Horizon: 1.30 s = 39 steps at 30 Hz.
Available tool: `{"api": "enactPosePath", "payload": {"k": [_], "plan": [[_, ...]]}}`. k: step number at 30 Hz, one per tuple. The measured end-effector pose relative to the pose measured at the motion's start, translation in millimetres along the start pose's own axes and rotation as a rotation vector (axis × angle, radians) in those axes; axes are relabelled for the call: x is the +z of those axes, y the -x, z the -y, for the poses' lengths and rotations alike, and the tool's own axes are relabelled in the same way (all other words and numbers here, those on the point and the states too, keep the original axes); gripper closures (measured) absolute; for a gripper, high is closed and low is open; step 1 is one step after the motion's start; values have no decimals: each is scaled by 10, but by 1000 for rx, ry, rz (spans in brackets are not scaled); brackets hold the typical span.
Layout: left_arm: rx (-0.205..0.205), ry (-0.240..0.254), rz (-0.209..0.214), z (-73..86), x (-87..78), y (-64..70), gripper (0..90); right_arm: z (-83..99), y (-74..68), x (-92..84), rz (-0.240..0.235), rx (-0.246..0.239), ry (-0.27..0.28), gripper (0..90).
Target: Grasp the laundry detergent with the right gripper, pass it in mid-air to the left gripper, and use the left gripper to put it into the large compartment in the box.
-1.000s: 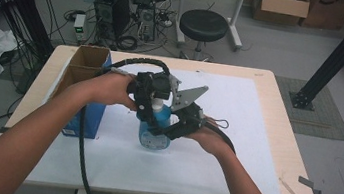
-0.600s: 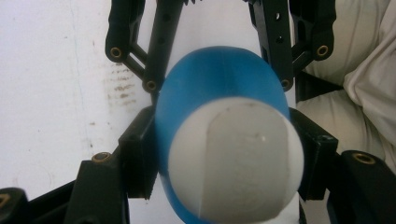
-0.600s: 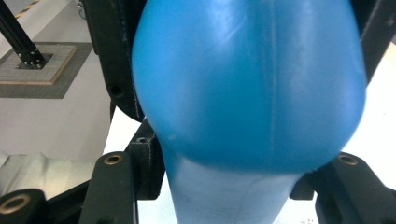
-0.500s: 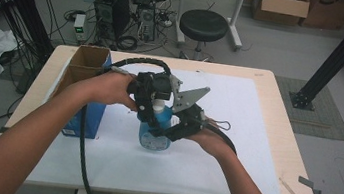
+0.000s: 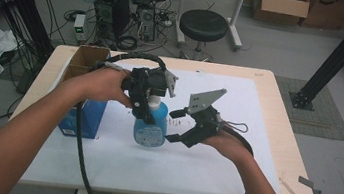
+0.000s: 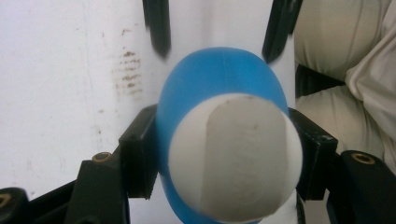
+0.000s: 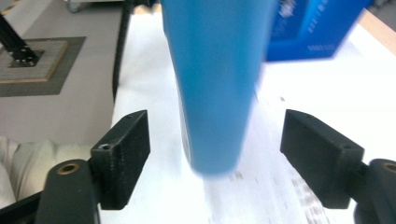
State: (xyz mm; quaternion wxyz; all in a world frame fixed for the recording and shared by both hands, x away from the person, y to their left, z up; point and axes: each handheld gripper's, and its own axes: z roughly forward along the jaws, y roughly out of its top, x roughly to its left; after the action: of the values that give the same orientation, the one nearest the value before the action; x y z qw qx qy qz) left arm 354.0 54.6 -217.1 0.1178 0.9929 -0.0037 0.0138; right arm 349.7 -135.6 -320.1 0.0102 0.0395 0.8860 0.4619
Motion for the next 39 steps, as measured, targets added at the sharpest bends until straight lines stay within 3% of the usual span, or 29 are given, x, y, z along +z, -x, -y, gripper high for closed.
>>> {"api": "enactPosePath", "payload": {"k": [6, 8, 10, 15, 16, 17, 24, 26, 27, 28, 29, 30, 31, 32, 33, 34, 37, 39], "plan": [[-38, 5, -24, 35, -78, -30, 381, 118, 23, -223, 41, 70, -43, 173], [-80, 3, -39, 24, -137, -45, 381, 136, 16, -286, 54, 81, -69, 166], [-92, 5, -47, 18, -161, -51, 381, 145, 11, -316, 58, 86, -80, 163], [-172, 19, -91, 0, -329, -99, 381, 186, -17, -520, 93, 124, -201, 156], [-172, 19, -91, 0, -329, -99, 381, 194, -24, -563, 98, 126, -220, 156], [-208, 19, -100, -5, -399, -131, 381, 203, -28, -606, 102, 125, -239, 156], [-324, 13, -158, -15, -631, -229, 381, 270, -29, -871, 134, 135, -362, 159], [-345, 14, -166, -14, -661, -243, 381, 276, -28, -897, 137, 137, -377, 160], [-384, 13, -182, -13, -716, -272, 381, 287, -23, -944, 139, 144, -400, 162], [-384, 13, -182, -13, -716, -272, 381, 287, -23, -944, 139, 144, -400, 162], [-422, 18, -196, -7, -767, -300, 381, 296, -14, -986, 144, 148, -426, 163], [-422, 18, -196, -7, -767, -300, 381, 296, -14, -986, 144, 148, -426, 163], [-463, 18, -210, -4, -820, -326, 381, 306, 2, -1020, 149, 152, -453, 166], [-463, 18, -210, -4, -820, -326, 381, 306, 2, -1020, 149, 152, -453, 166], [-498, 19, -227, -2, -871, -348, 381, 319, 22, -1052, 153, 159, -470, 168], [-498, 19, -227, -2, -871, -348, 381, 319, 22, -1052, 153, 159, -470, 168], [-551, 26, -249, 8, -932, -386, 381, 351, 67, -1092, 149, 171, -471, 169], [-604, 35, -262, 40, -972, -428, 381, 363, 88, -1100, 145, 172, -479, 169]]}}
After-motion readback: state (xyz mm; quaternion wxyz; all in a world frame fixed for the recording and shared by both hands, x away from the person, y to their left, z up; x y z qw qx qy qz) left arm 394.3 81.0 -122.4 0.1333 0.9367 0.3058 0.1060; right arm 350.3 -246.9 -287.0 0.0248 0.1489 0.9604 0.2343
